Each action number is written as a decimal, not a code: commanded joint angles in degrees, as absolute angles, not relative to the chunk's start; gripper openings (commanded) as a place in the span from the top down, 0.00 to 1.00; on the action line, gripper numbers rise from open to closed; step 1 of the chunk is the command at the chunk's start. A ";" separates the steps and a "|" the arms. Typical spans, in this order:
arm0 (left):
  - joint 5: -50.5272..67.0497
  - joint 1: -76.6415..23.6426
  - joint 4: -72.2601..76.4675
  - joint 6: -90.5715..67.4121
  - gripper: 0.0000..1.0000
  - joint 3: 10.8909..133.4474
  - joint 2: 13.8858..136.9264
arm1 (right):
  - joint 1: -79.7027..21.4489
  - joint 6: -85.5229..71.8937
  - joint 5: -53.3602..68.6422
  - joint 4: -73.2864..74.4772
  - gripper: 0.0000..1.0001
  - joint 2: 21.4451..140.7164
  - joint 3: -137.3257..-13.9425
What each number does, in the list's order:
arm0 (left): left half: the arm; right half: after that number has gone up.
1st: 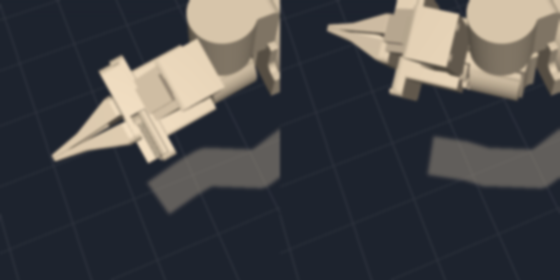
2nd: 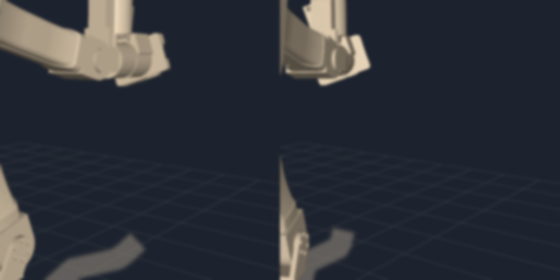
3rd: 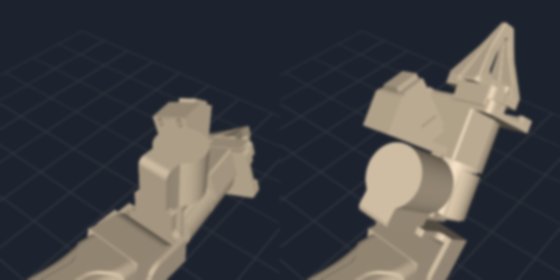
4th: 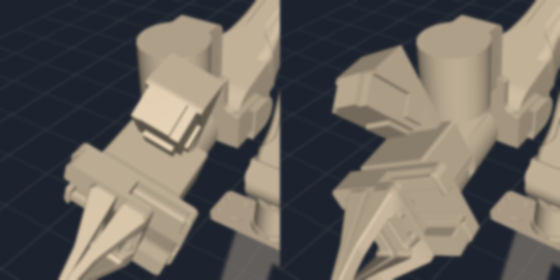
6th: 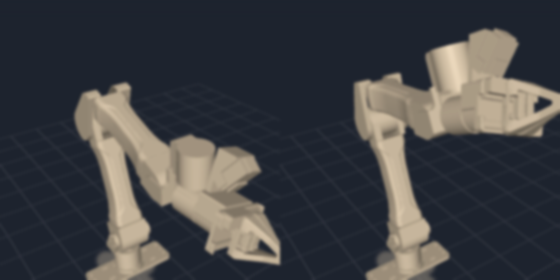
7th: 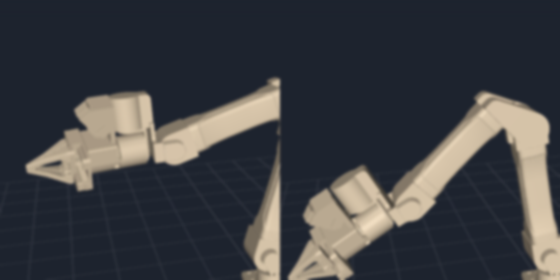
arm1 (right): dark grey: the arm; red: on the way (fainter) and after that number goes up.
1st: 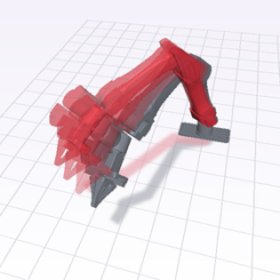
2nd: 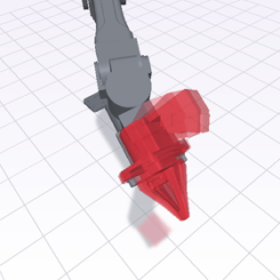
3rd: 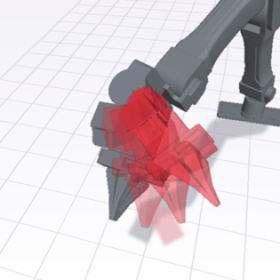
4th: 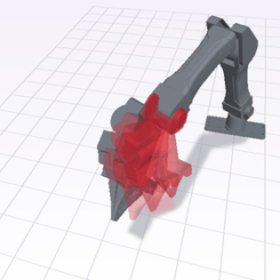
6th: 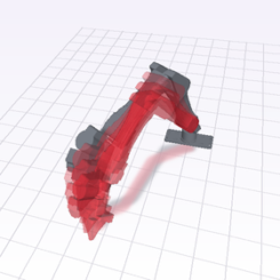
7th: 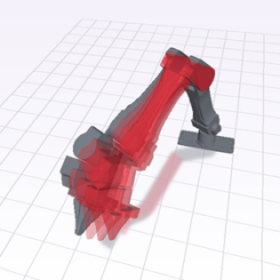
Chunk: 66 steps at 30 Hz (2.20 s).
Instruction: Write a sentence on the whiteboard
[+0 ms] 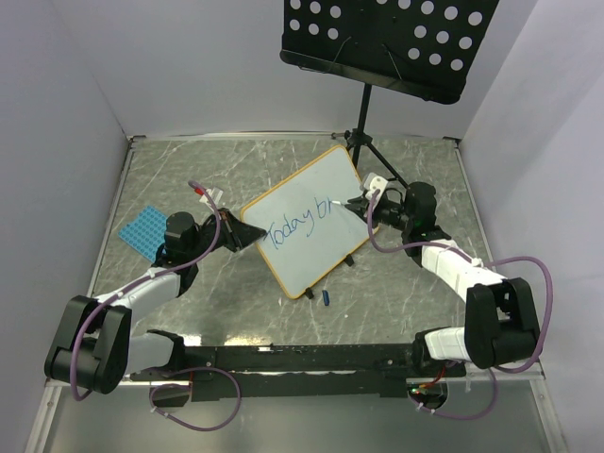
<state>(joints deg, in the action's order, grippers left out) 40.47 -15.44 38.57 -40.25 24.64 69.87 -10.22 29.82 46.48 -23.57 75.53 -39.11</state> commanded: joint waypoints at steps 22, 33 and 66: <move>45.79 -16.61 35.68 -34.98 0.99 23.38 70.40 | -9.05 21.62 46.07 -30.15 1.00 72.42 -42.71; 45.88 -16.61 35.86 -34.98 0.99 23.47 70.75 | -9.23 22.58 42.36 -32.17 1.00 78.31 -42.80; 45.97 -16.61 36.56 -35.33 0.99 23.20 70.93 | -8.53 24.35 46.15 -26.72 1.00 77.61 -41.22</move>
